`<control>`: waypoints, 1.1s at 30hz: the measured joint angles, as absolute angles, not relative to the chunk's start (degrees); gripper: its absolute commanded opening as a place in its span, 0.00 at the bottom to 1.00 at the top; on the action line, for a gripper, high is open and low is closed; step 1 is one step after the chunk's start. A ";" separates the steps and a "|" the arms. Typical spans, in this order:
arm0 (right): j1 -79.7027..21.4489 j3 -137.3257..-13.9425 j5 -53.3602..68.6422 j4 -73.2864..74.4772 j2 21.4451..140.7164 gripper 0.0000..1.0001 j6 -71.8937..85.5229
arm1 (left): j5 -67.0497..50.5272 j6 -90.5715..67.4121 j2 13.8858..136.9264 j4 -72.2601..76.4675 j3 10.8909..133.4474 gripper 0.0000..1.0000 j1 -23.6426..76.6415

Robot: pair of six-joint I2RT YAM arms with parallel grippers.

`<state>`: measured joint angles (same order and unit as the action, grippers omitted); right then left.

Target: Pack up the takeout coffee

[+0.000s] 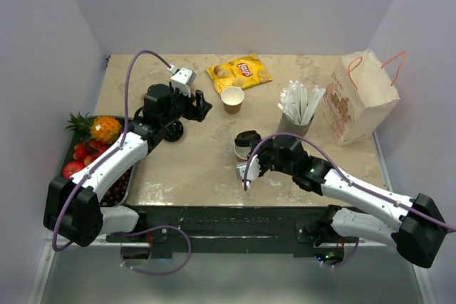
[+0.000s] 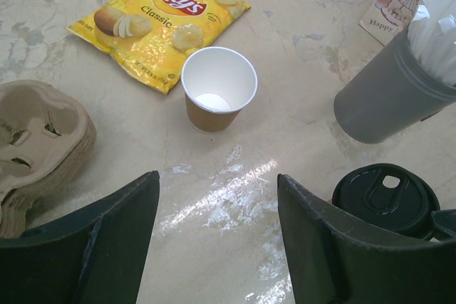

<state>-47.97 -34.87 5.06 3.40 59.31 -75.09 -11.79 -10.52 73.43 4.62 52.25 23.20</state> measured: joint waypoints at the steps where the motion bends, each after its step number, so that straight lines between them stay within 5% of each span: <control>1: -48.01 -34.61 5.39 3.73 58.92 0.25 -75.11 | -11.79 -10.52 73.43 4.73 52.25 0.72 23.20; 21: -48.49 -33.01 7.20 9.26 57.14 0.23 -74.48 | -12.67 -10.55 75.00 5.69 52.12 0.72 23.16; 33: -47.16 -45.10 3.51 8.34 58.78 0.40 -45.87 | -25.76 -9.28 83.50 4.64 51.99 0.62 23.44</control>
<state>-47.16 -45.10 3.51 8.34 58.78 -45.87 -25.76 -9.28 83.50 4.64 51.99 23.44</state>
